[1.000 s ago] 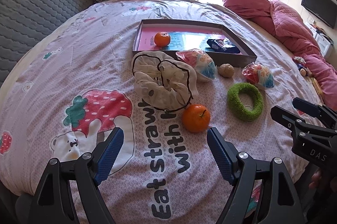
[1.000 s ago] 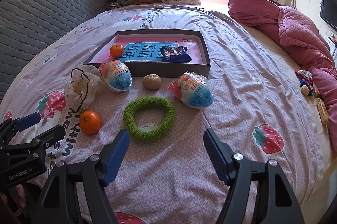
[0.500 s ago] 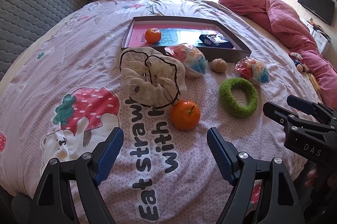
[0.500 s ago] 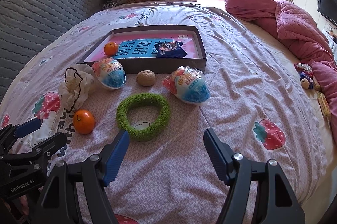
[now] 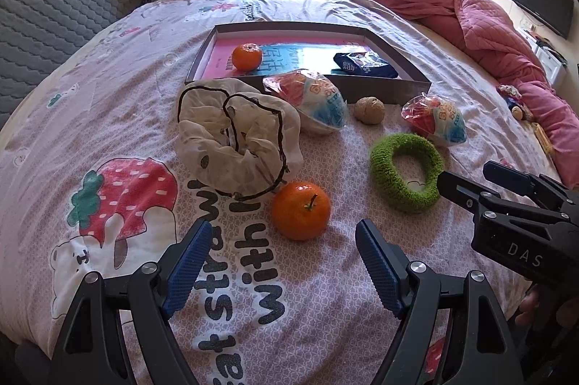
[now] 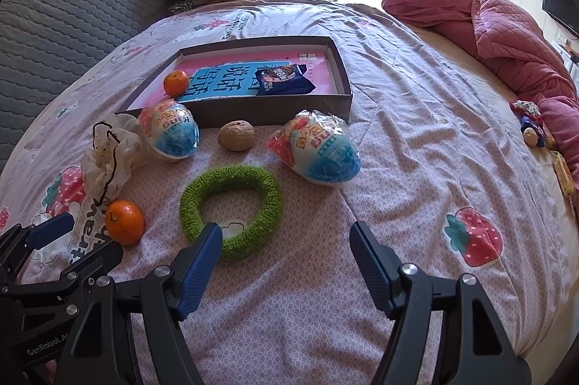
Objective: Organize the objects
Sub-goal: 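Grasp the second orange with left gripper while right gripper grasps the green ring, then lift the orange and green ring with both grippers toward the book box, then lower the orange and green ring into the book box with both grippers, then open left gripper to release the orange while right gripper releases the green ring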
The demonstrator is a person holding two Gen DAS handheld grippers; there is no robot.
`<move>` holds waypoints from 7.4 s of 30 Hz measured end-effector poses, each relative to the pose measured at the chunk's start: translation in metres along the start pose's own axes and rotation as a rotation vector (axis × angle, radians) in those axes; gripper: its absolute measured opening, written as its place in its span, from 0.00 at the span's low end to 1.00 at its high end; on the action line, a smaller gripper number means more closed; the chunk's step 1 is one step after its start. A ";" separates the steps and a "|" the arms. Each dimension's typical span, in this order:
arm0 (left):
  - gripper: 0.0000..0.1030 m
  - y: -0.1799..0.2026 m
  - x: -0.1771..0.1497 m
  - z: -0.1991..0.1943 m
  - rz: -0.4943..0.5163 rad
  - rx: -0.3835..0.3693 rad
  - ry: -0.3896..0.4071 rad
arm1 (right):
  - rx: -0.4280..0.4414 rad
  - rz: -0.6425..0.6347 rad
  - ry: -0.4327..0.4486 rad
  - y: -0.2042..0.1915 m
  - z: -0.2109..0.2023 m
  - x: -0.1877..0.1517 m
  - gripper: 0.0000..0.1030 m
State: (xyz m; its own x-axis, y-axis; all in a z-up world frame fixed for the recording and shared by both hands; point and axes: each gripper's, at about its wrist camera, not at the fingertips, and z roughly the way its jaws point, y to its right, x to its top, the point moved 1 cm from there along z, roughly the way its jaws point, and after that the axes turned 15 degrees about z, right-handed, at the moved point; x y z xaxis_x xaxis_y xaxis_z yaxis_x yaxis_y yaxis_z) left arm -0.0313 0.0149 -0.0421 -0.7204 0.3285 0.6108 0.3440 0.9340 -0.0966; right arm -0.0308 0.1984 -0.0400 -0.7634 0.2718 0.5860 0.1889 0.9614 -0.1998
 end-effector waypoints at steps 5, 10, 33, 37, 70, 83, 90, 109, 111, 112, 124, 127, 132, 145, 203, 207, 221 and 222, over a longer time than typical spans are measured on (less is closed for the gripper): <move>0.80 -0.002 0.005 0.009 -0.012 0.011 0.003 | -0.009 0.014 -0.007 0.001 0.009 0.004 0.70; 0.80 -0.006 0.006 0.018 -0.025 0.023 -0.003 | -0.008 0.040 -0.017 0.001 0.018 0.006 0.70; 0.78 -0.004 0.006 0.046 -0.052 0.035 -0.015 | 0.001 0.065 -0.034 0.000 0.042 0.006 0.70; 0.73 -0.005 0.006 0.047 -0.052 0.044 -0.013 | -0.011 0.063 -0.023 -0.004 0.047 0.006 0.70; 0.38 0.003 -0.002 0.028 -0.026 -0.019 -0.003 | 0.069 0.016 -0.016 -0.009 0.025 -0.010 0.13; 0.38 -0.003 -0.009 0.009 -0.041 -0.023 0.012 | 0.098 0.023 -0.006 -0.004 0.008 -0.014 0.13; 0.38 0.001 -0.009 -0.003 -0.023 -0.002 0.034 | 0.125 0.019 0.030 -0.003 -0.004 -0.014 0.13; 0.38 0.003 0.024 -0.026 0.023 0.037 0.154 | 0.167 -0.002 0.138 -0.015 -0.031 0.006 0.13; 0.38 0.003 0.030 -0.024 0.025 0.036 0.162 | 0.165 -0.008 0.150 -0.017 -0.031 0.010 0.13; 0.38 0.002 0.033 -0.023 0.027 0.037 0.164 | 0.166 -0.009 0.152 -0.018 -0.030 0.012 0.13; 0.38 -0.015 0.071 -0.006 0.000 0.023 0.188 | 0.151 -0.015 0.177 -0.025 -0.014 0.038 0.13; 0.38 -0.020 0.079 -0.002 -0.004 0.032 0.191 | 0.148 -0.018 0.189 -0.028 -0.011 0.046 0.13; 0.38 -0.034 0.090 0.008 -0.026 0.048 0.192 | 0.154 -0.033 0.211 -0.035 -0.005 0.061 0.13; 0.38 -0.060 0.126 0.031 -0.041 0.086 0.200 | 0.163 -0.025 0.240 -0.054 0.015 0.104 0.13; 0.38 -0.096 0.135 0.124 -0.072 0.059 0.052 | 0.087 -0.010 0.114 -0.082 0.110 0.128 0.13; 0.38 -0.094 0.134 0.129 -0.071 0.056 0.036 | 0.074 -0.017 0.092 -0.084 0.119 0.127 0.13; 0.39 -0.091 0.132 0.136 -0.067 0.053 0.018 | 0.012 -0.041 0.040 -0.088 0.138 0.119 0.13; 0.39 -0.091 0.132 0.137 -0.067 0.054 0.018 | 0.008 -0.045 0.041 -0.089 0.138 0.118 0.13</move>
State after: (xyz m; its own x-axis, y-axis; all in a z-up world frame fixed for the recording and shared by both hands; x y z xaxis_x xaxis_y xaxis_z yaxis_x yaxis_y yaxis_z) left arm -0.2398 -0.0074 -0.0602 -0.7296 0.2633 0.6311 0.2625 0.9600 -0.0971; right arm -0.2231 0.1392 -0.0614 -0.7449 0.2301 0.6263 0.1498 0.9724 -0.1791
